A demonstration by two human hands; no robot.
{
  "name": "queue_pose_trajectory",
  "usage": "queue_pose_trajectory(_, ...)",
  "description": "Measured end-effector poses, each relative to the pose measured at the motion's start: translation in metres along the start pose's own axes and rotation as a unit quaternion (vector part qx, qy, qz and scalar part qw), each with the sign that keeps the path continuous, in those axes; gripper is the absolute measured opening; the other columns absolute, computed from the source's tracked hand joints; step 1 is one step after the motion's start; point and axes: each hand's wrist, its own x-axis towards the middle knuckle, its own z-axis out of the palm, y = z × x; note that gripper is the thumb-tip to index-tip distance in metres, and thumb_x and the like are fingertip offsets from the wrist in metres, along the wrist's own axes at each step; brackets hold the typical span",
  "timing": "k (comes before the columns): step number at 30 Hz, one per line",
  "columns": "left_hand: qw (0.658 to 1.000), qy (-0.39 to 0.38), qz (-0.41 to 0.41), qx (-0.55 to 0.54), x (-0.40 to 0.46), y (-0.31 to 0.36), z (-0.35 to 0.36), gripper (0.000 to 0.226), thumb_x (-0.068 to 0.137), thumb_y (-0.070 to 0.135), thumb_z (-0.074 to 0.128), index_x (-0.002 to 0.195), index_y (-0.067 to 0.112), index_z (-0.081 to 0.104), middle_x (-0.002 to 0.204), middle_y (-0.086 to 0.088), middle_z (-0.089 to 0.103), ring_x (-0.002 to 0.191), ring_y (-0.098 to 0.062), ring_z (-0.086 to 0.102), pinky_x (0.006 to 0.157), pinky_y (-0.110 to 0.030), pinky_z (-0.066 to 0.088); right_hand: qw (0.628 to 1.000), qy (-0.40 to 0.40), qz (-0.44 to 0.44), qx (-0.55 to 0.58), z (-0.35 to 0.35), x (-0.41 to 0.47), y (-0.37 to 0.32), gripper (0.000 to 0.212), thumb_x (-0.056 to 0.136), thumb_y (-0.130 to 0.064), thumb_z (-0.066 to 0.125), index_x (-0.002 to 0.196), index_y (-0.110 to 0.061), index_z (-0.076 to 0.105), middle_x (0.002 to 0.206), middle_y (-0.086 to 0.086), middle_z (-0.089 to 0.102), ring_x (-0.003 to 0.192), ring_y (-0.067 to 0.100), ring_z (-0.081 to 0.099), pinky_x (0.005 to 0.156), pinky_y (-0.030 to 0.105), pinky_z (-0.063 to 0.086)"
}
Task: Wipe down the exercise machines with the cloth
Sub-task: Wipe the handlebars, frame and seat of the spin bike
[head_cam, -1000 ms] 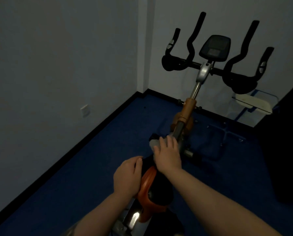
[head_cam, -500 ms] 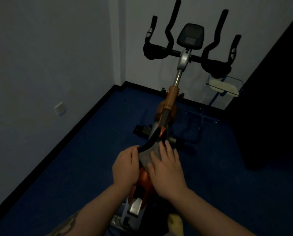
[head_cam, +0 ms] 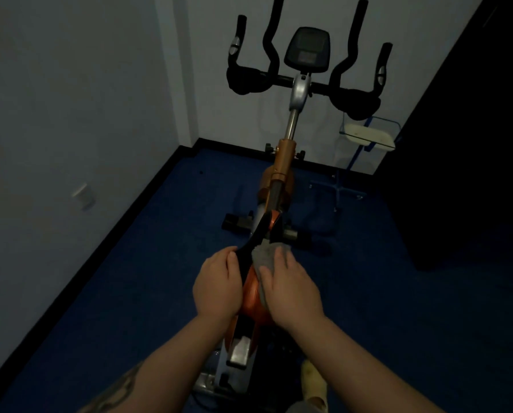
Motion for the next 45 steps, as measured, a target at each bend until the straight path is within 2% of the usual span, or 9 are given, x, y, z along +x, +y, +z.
queue_pose_trajectory(5,1.0,0.006,-0.002,0.014,0.0,-0.001,0.001,0.036,0.101,0.028,0.035,0.124,0.023,0.062,0.123,0.005,0.063,0.113,-0.011,0.054,0.089,-0.03,0.044,0.997,0.029,-0.038,-0.058,0.019,-0.044,0.012,0.066,0.095,-0.052,0.007,0.154,-0.023,-0.001,0.161,0.005,0.003,0.145,0.022,0.008,0.117,0.036,0.024)
queue_pose_trajectory(11,0.999,0.002,0.004,0.035,-0.002,0.003,-0.001,0.035,0.101,0.028,0.037,0.127,0.023,0.059,0.125,0.007,0.061,0.116,-0.01,0.052,0.09,-0.029,0.042,0.972,0.095,0.042,0.209,0.025,0.006,0.015,0.05,0.102,-0.039,0.031,0.15,-0.029,0.023,0.149,-0.004,0.032,0.128,0.013,0.037,0.094,0.026,0.035)
queue_pose_trajectory(16,0.999,0.006,0.011,0.033,-0.003,0.002,-0.002,0.034,0.101,0.027,0.037,0.127,0.022,0.06,0.124,0.006,0.062,0.115,-0.01,0.053,0.086,-0.024,0.039,0.938,0.193,0.04,0.283,0.048,-0.044,0.01,0.047,0.101,-0.041,0.032,0.147,-0.036,0.027,0.143,-0.023,0.022,0.132,0.0,0.022,0.103,0.019,0.022)
queue_pose_trajectory(21,0.999,0.0,0.01,0.042,-0.001,0.003,-0.002,0.034,0.101,0.027,0.038,0.128,0.023,0.059,0.125,0.007,0.061,0.117,-0.01,0.052,0.085,-0.022,0.037,0.901,0.074,0.147,0.401,0.027,0.024,0.029,0.029,0.101,-0.038,0.036,0.118,-0.023,0.055,0.109,-0.002,0.06,0.094,0.013,0.058,0.071,0.027,0.043)
queue_pose_trajectory(23,0.999,-0.003,0.011,0.042,-0.002,0.002,-0.002,0.033,0.101,0.027,0.039,0.127,0.023,0.059,0.125,0.007,0.061,0.117,-0.009,0.052,0.086,-0.023,0.038,0.9,0.066,0.175,0.394,0.03,0.02,0.025,0.03,0.101,-0.041,0.035,0.118,-0.023,0.053,0.11,0.0,0.059,0.089,0.011,0.056,0.073,0.029,0.044)
queue_pose_trajectory(26,0.999,0.003,0.014,0.039,-0.001,0.001,-0.003,0.033,0.101,0.026,0.04,0.127,0.023,0.059,0.124,0.007,0.061,0.115,-0.008,0.052,0.084,-0.023,0.037,0.934,0.135,0.104,0.314,0.037,-0.024,0.013,0.041,0.1,-0.04,0.038,0.14,-0.032,0.037,0.133,-0.009,0.037,0.119,0.011,0.043,0.096,0.028,0.037)
queue_pose_trajectory(32,0.995,-0.036,0.022,0.091,0.003,0.005,-0.004,0.037,0.1,0.035,0.036,0.133,0.026,0.052,0.13,0.008,0.058,0.117,-0.01,0.052,0.087,-0.028,0.042,0.967,0.04,0.094,0.232,0.016,0.029,0.017,0.043,0.101,-0.046,0.029,0.139,-0.028,0.037,0.131,0.003,0.049,0.1,0.015,0.049,0.088,0.036,0.045)
queue_pose_trajectory(38,0.984,-0.094,0.022,0.151,0.011,0.008,-0.006,0.044,0.101,0.041,0.029,0.141,0.026,0.043,0.136,0.004,0.053,0.119,-0.014,0.052,0.089,-0.032,0.042,0.997,0.046,0.007,0.063,0.016,0.001,0.006,0.061,0.1,-0.047,0.03,0.152,-0.028,0.005,0.155,-0.004,0.013,0.135,0.02,0.025,0.101,0.038,0.04)
queue_pose_trajectory(45,0.988,-0.084,0.015,0.127,0.011,0.003,-0.004,0.044,0.101,0.039,0.028,0.137,0.028,0.049,0.13,0.006,0.058,0.113,-0.011,0.055,0.089,-0.033,0.047,1.0,0.022,0.01,-0.02,0.017,0.018,-0.012,0.065,0.096,-0.056,0.011,0.154,-0.025,0.008,0.16,0.007,0.004,0.142,0.027,0.017,0.112,0.046,0.03)
